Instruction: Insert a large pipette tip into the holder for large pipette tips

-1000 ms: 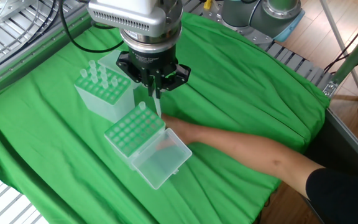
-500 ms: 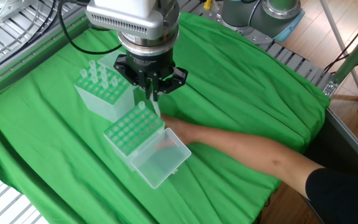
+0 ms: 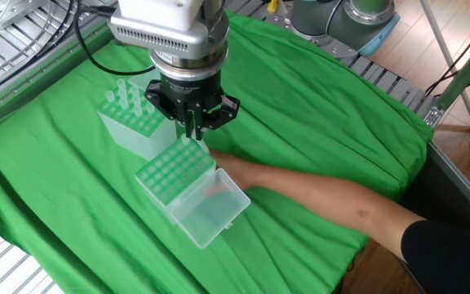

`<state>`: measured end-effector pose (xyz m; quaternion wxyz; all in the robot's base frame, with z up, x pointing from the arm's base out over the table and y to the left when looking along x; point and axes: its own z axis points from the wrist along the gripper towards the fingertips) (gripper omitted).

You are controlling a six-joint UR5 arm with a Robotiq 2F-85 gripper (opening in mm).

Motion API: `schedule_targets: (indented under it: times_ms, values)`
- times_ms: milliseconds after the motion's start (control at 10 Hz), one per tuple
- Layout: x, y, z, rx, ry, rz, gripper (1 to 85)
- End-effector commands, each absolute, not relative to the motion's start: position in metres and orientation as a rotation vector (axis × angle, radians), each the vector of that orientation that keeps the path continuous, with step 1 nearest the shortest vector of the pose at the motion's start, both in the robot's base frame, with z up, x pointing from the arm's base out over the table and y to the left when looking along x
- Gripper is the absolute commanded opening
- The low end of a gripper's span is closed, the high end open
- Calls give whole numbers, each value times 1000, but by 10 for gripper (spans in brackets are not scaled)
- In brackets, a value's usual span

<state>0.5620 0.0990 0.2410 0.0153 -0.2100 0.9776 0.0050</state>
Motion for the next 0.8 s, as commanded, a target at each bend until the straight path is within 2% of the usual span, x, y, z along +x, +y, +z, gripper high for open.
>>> schedule_targets:
  times_ms: [0,200,700]
  values:
    - [561,104,239,-673,3037,58,217]
    - [562,95,240,-590,3055,-21,10]
    - [553,91,261,-580,3079,-41,10]
